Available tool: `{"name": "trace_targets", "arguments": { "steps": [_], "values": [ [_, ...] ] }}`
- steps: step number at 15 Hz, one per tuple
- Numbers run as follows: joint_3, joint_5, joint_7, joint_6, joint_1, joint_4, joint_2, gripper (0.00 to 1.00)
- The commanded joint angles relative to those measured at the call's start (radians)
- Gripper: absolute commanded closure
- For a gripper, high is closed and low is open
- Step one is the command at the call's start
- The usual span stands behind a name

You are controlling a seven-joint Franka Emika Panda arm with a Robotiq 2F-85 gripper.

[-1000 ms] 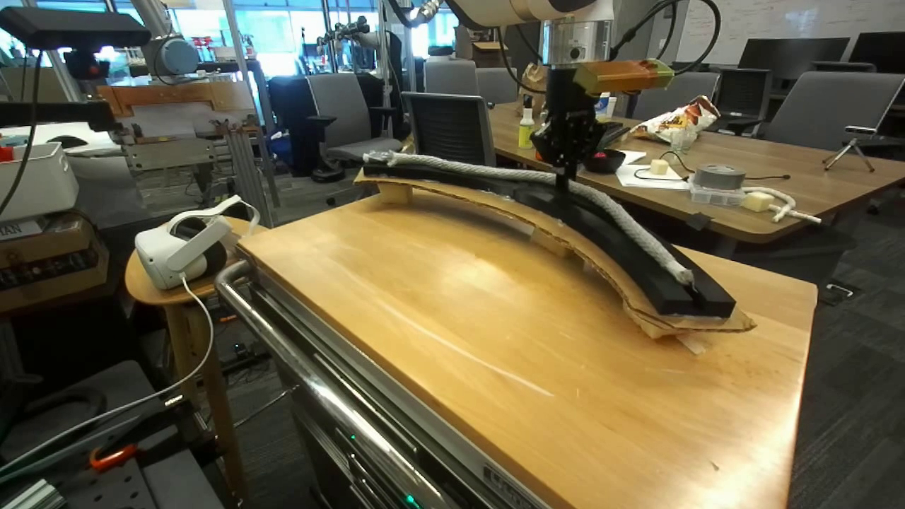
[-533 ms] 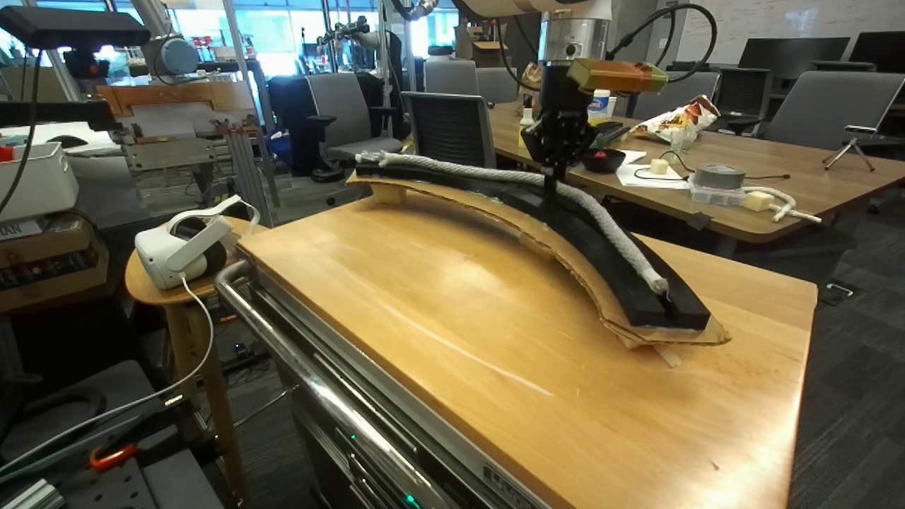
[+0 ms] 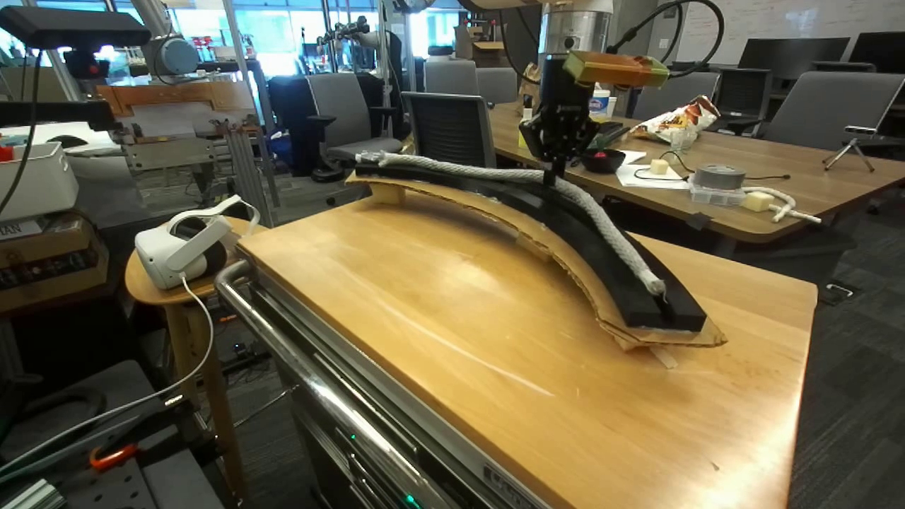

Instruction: Put the white rope on the black board

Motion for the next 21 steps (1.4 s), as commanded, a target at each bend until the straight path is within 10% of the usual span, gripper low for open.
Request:
{"name": "trace_targets", "arguments": {
  "steps": [1, 21],
  "values": [
    [-0.002, -0.006, 0.034, -0.027, 0.013, -0.033, -0.063, 0.97],
    [0.024, 0.207, 0.088, -0.044, -0.076, 0.004, 0.010, 0.97]
  ]
}}
